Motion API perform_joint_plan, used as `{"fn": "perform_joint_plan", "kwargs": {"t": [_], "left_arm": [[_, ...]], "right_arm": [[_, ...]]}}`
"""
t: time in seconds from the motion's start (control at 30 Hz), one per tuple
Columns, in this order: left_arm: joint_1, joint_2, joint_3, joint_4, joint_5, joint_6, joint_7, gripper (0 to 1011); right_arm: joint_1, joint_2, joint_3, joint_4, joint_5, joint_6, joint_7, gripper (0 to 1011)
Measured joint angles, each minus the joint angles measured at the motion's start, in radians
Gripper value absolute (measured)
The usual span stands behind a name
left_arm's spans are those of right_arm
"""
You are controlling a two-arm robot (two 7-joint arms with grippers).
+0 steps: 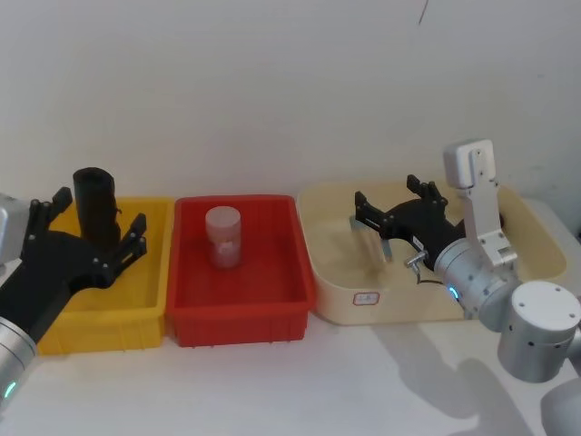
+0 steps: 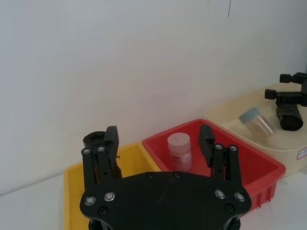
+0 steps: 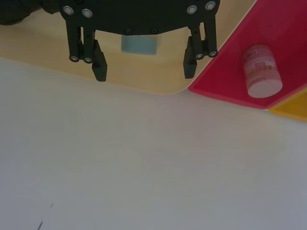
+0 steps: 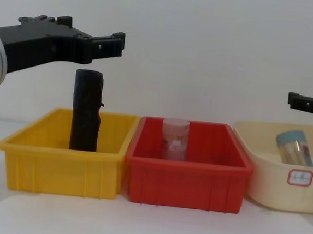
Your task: Pick up the garbage bag with the one hand and transfer it to the other hand.
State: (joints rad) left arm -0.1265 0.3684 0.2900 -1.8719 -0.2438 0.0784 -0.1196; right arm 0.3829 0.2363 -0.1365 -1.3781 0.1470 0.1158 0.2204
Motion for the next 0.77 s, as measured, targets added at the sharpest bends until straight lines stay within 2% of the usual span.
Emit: {"fn": "perform_joint_plan", "kwargs": {"t": [0.07, 0.47, 0.77], "left_arm": [[0.000, 0.000, 0.000, 0.000, 0.000, 0.000, 0.000, 1001], [0.000, 0.000, 0.000, 0.000, 0.000, 0.000, 0.000, 1001], [0.000, 0.000, 0.000, 0.000, 0.000, 0.000, 0.000, 1001]], "right_arm": [[-0.006, 0.001, 0.002, -0.009, 0.000, 0.004, 0.001, 1001], [-0.037, 0.006, 0.014, -0.075, 0.026, 0.019, 0.008, 1001], [-0.048, 0.008, 0.017, -0.099, 0.036, 0.023, 0.010, 1000]]}}
